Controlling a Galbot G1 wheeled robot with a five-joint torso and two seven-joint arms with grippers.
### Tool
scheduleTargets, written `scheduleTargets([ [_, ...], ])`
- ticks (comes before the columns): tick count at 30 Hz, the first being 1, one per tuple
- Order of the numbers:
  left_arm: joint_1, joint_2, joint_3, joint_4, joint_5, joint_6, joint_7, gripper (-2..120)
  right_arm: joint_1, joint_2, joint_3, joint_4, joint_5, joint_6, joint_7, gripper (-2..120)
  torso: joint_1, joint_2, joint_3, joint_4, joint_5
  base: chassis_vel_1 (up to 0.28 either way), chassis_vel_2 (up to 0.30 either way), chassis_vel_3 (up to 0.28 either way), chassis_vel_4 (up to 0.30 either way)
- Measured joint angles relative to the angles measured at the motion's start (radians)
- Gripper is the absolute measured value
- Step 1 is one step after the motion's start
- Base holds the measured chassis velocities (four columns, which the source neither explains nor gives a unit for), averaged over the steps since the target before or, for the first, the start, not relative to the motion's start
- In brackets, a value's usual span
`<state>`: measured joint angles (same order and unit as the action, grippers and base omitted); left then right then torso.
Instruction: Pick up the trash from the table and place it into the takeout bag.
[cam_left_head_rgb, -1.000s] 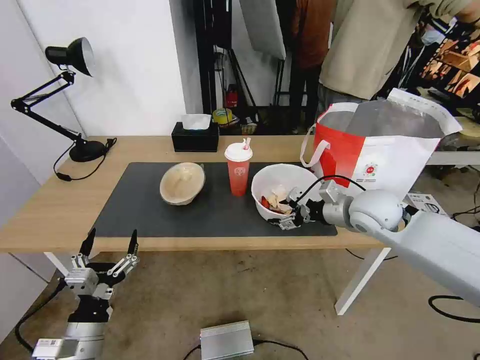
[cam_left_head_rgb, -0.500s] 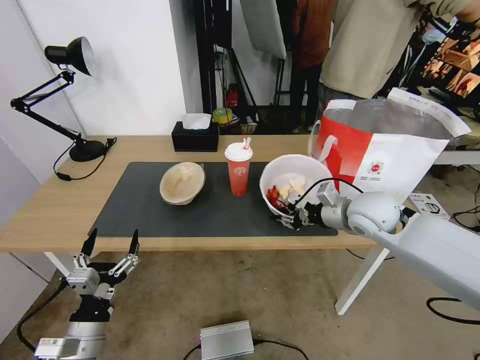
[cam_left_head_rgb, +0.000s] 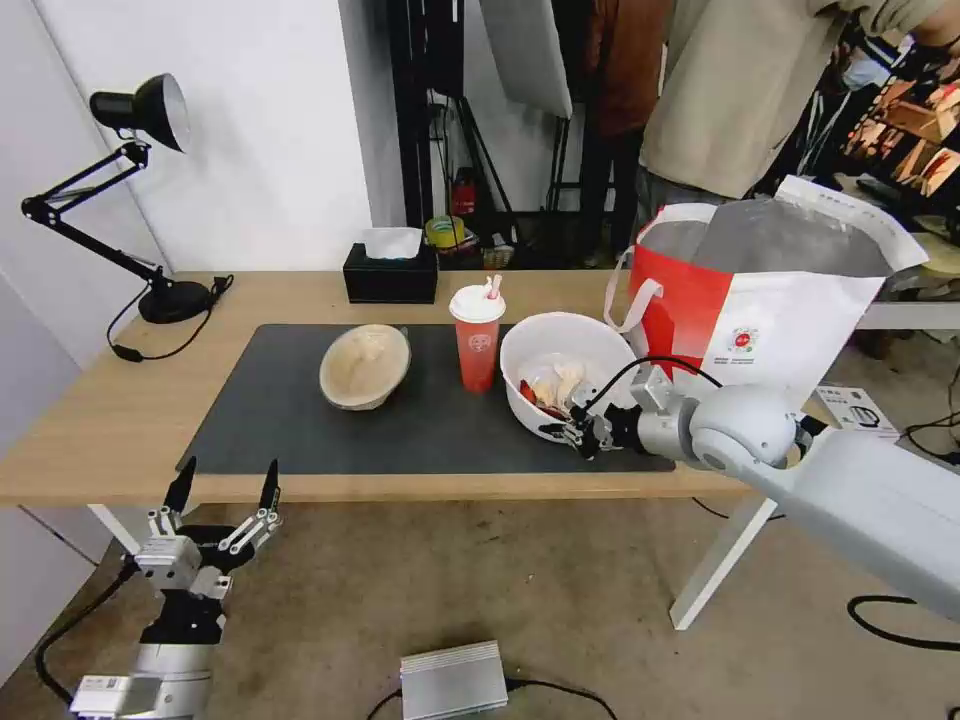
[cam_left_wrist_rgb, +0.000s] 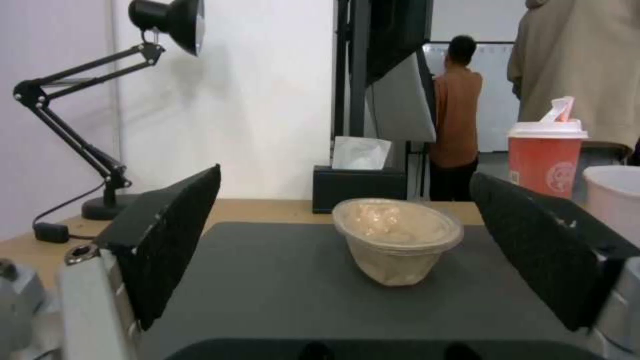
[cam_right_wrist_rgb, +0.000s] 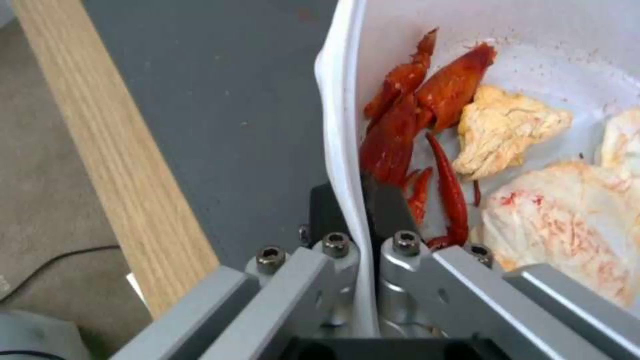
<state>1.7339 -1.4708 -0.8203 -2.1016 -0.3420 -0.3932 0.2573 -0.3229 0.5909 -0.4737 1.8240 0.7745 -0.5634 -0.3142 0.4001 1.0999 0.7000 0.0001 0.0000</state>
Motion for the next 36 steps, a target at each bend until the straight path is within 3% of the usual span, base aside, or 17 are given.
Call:
scheduleTargets([
  [18, -0.004, 0.000, -0.003, 0.003, -0.001, 0.000, 0.000, 100, 0.008, -0.036, 0.012, 0.081, 0.022, -0.002, 0.005, 0, 0.000, 0.000, 0.000, -0.0001, 0.0000, 0.000, 0.000, 0.000, 0.000],
  [36, -0.004, 0.001, -0.003, 0.002, -0.002, -0.007, 0.000, 100, -0.018, -0.129, 0.074, 0.207, 0.024, -0.018, 0.003, 0, 0.000, 0.000, 0.000, -0.0002, 0.0000, 0.000, 0.000, 0.000, 0.000],
])
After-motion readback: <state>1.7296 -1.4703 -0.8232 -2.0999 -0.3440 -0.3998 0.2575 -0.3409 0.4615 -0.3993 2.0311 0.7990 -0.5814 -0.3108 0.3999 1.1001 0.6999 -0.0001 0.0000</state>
